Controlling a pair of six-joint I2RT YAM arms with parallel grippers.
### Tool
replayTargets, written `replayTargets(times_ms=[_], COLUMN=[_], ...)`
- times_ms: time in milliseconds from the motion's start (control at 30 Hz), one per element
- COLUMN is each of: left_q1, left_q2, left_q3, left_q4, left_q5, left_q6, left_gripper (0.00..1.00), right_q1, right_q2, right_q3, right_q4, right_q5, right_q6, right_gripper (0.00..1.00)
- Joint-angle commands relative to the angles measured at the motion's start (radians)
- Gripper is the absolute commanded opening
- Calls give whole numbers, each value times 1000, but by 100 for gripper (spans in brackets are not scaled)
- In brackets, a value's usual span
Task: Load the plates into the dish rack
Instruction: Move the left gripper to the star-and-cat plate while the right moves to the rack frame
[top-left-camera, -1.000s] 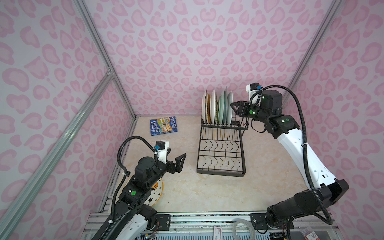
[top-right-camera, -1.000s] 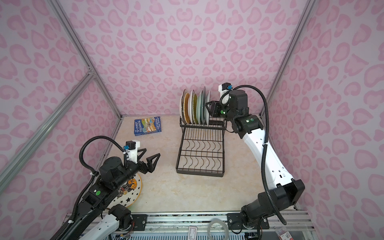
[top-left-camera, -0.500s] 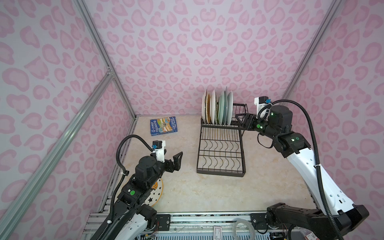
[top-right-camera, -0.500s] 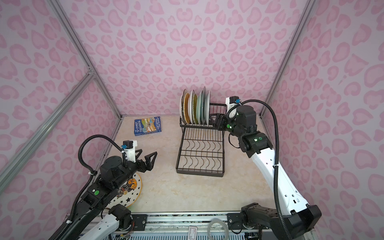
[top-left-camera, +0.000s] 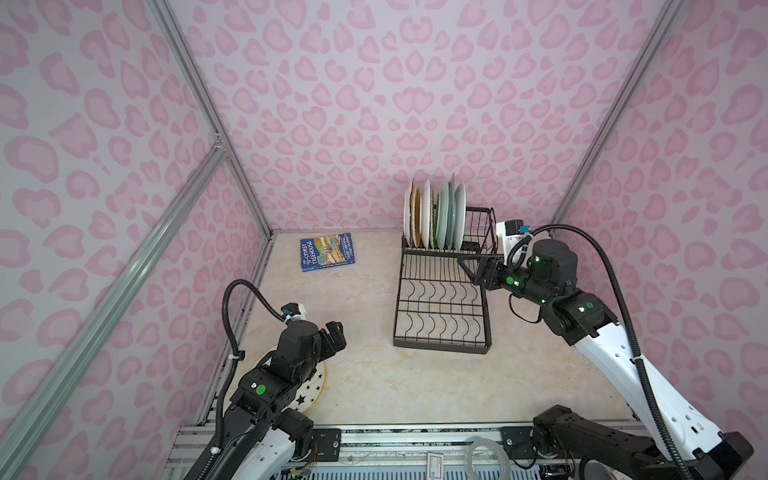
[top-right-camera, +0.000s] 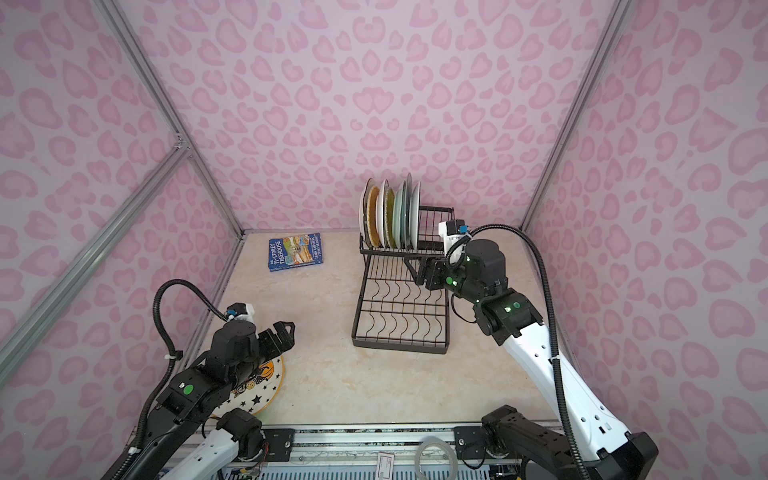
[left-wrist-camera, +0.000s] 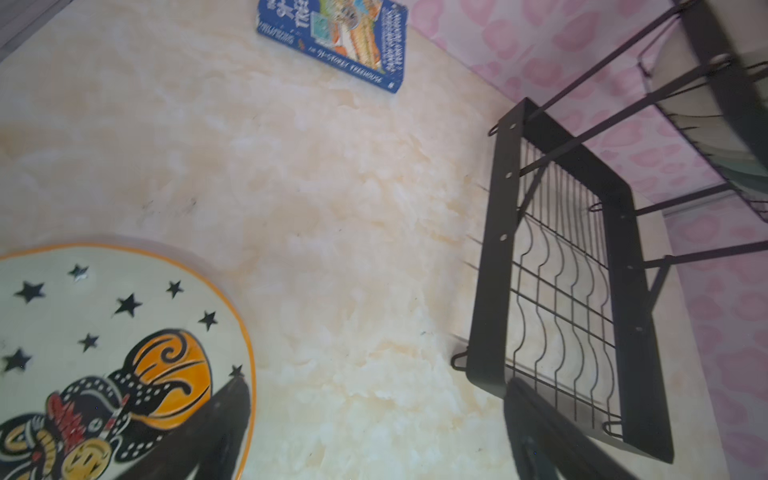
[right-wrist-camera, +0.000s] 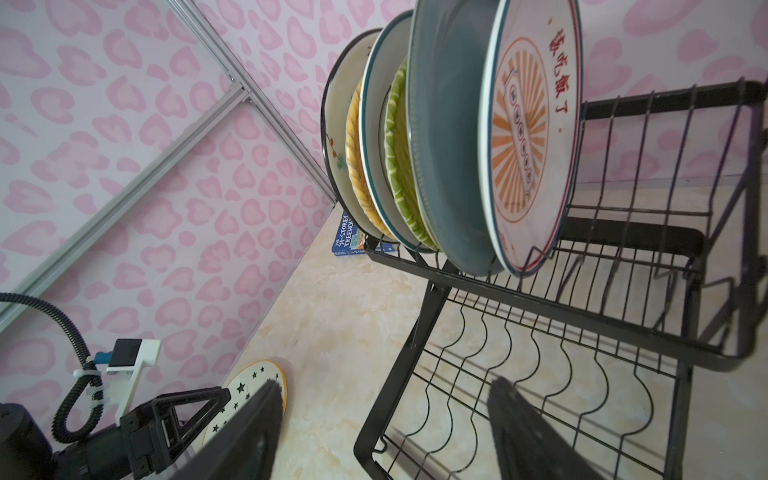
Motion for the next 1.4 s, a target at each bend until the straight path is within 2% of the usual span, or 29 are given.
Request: replayTargets(times_ms=[0,233,400,500,700,933,1367], left_q1=[38,200,262,331,440,492,502], left_q2=[-1,-29,-17,30,54,107,221], left_q3=[-25,-112,-119,-141,-247,-281,-340], left_q4=[-97,-169,-223,-184,24,119,283], left_q5=[-8,6,-79,-35,102,167,261], left_q6=[-125,-211,-315,-326,-245,-177,-166], left_gripper=[97,97,97,97,97,97,97], right_q1=[32,117,156,178,230,324,350], right_q2=[-9,-25,-33,-30,-29,-16,-9], right_q3=[-36,-127,-195,-217,-227,-241,-272], right_q4=[36,54,93,104,96,98,117], right_q5=[17,37,40,42,51,89,97], right_q6=[-8,-10,12,20,5,-9,2], right_gripper=[78,78,78,78,82,84,84])
